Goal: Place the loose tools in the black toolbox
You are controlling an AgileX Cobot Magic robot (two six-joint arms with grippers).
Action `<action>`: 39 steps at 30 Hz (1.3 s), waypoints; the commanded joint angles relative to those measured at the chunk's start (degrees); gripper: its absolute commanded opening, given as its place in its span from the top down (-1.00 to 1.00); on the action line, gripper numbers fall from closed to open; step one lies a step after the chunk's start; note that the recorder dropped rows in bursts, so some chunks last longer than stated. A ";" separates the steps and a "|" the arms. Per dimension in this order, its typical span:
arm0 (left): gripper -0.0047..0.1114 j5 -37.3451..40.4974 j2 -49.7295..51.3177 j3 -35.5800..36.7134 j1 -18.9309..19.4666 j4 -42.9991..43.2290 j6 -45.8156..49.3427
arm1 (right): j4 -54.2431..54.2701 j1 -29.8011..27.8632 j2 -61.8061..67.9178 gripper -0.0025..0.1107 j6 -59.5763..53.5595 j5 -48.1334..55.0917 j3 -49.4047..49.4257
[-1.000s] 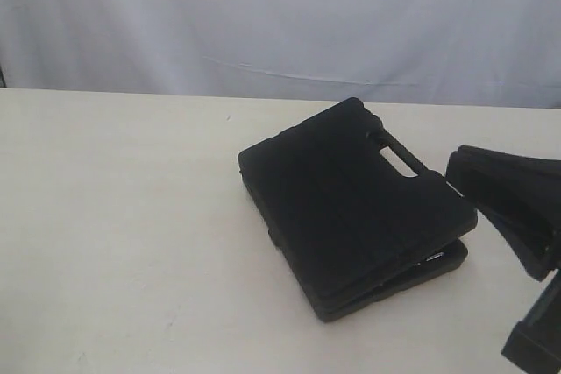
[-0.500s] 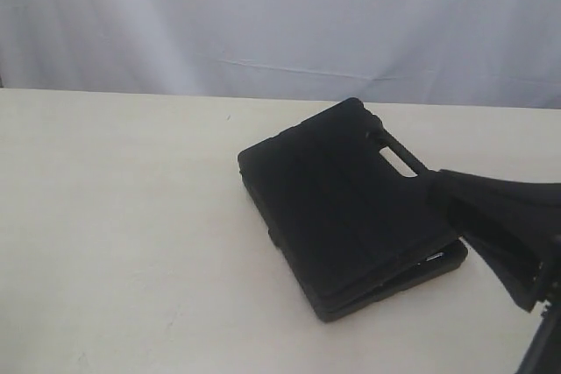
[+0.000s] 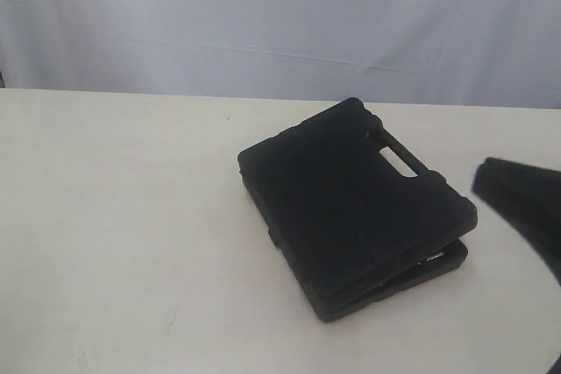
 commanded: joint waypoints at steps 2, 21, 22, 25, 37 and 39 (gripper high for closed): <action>0.92 -0.62 -0.07 0.05 -0.25 0.00 -0.12 | 0.18 -13.37 -6.87 0.97 3.04 0.72 3.00; 0.92 -0.62 -0.07 0.05 -0.25 0.00 -0.12 | 0.36 -33.54 -24.64 0.97 6.07 6.76 12.71; 0.92 -0.62 -0.07 0.05 -0.25 0.00 -0.12 | 0.36 -33.54 -24.64 0.97 6.07 6.76 12.71; 0.92 -0.62 -0.07 0.05 -0.25 0.00 -0.12 | 0.47 -33.54 -24.64 0.97 5.87 7.08 13.09; 0.92 -0.62 -0.07 0.05 -0.25 0.00 -0.12 | 14.47 -33.54 -24.75 0.97 -13.06 8.72 14.45; 0.92 -0.62 -0.07 0.05 -0.25 0.00 -0.12 | 14.80 -33.54 -24.75 0.97 -12.01 8.72 15.22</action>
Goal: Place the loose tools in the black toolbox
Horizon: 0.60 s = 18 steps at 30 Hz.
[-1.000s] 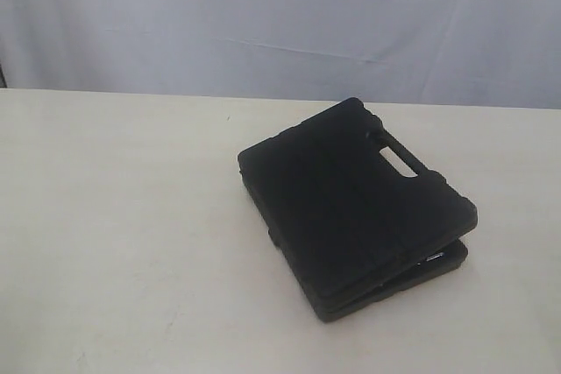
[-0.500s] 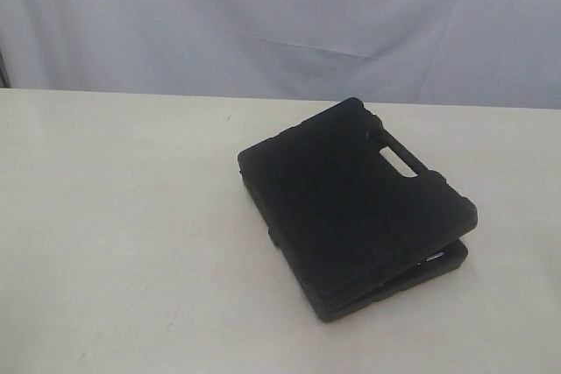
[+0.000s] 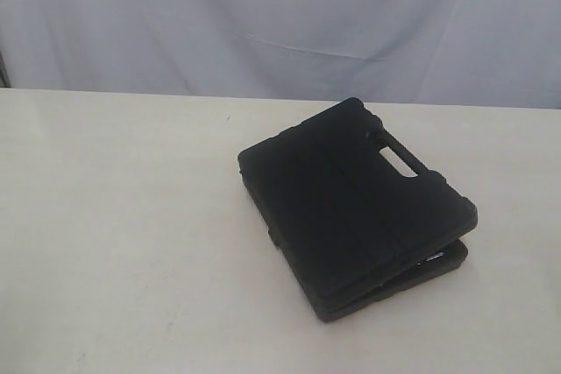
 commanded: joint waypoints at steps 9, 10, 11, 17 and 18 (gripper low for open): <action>0.92 -0.62 -0.07 0.05 -0.25 0.00 -0.12 | 1.98 -0.39 -0.33 0.97 2.28 -1.23 5.48; 0.92 -0.62 -0.07 0.05 -0.25 0.00 -0.12 | 1.98 -0.39 -0.33 0.97 2.28 -1.23 5.67; 0.92 -0.62 -0.07 0.05 -0.25 0.00 -0.12 | 2.23 -0.39 -0.33 0.97 2.28 -1.23 5.85; 0.92 -0.62 -0.07 0.05 -0.25 0.00 -0.12 | 2.62 -0.39 -0.33 0.97 2.66 1.87 5.85; 0.92 -0.62 -0.07 0.05 -0.25 0.00 -0.12 | 2.62 -0.39 -0.33 0.97 2.66 2.15 5.85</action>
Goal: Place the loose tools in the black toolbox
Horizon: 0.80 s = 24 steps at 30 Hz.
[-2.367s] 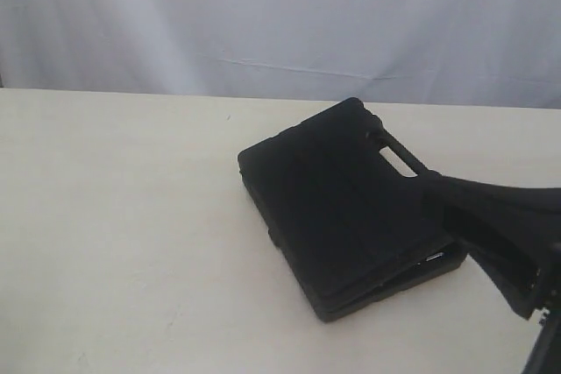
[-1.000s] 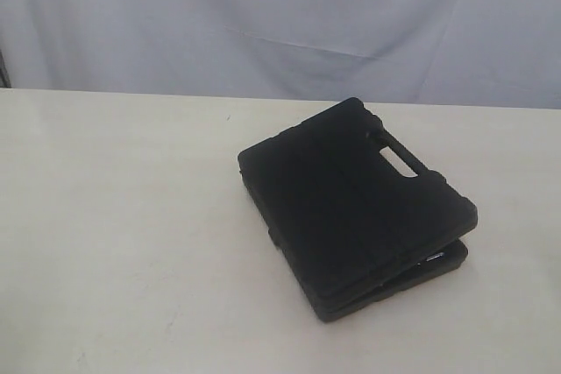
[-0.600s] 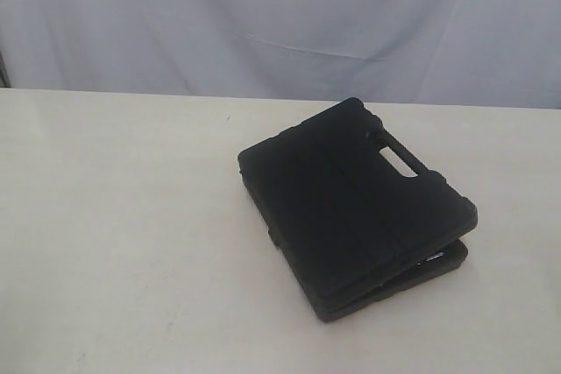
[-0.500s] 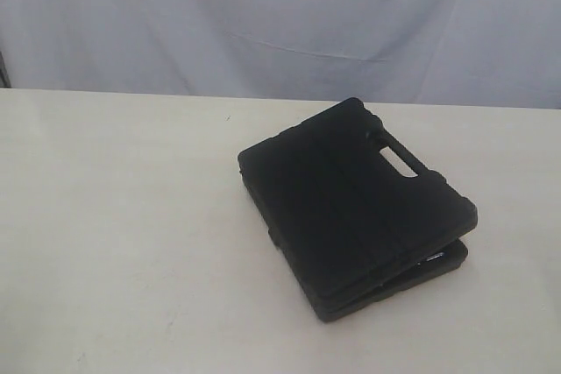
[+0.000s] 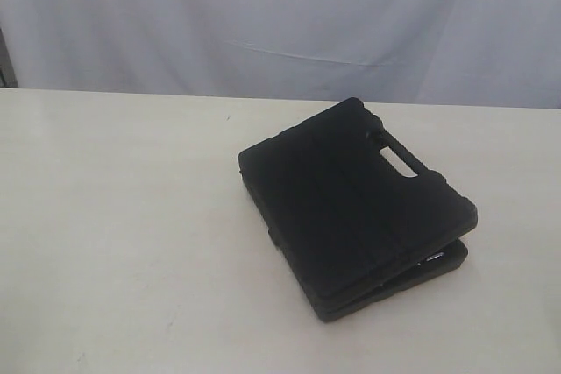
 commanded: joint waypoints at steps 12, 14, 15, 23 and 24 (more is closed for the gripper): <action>0.92 -0.62 -0.07 0.05 -0.25 0.00 -0.12 | 0.39 -0.39 -0.23 0.97 0.82 9.76 0.20; 0.92 -0.62 -0.07 0.05 -0.25 0.00 -0.12 | 0.53 -0.39 -0.34 0.97 0.81 9.85 0.20; 0.92 -0.62 -0.07 0.05 -0.25 0.00 -0.12 | 0.53 -0.48 -0.74 0.97 0.81 10.16 0.20; 0.92 -0.62 -0.07 0.05 -0.25 0.00 -0.12 | 0.77 -0.61 -3.22 0.97 0.93 12.56 0.20; 0.92 -0.62 -0.07 0.05 -0.25 0.00 -0.12 | 0.77 -0.61 -3.22 0.97 0.93 12.56 0.20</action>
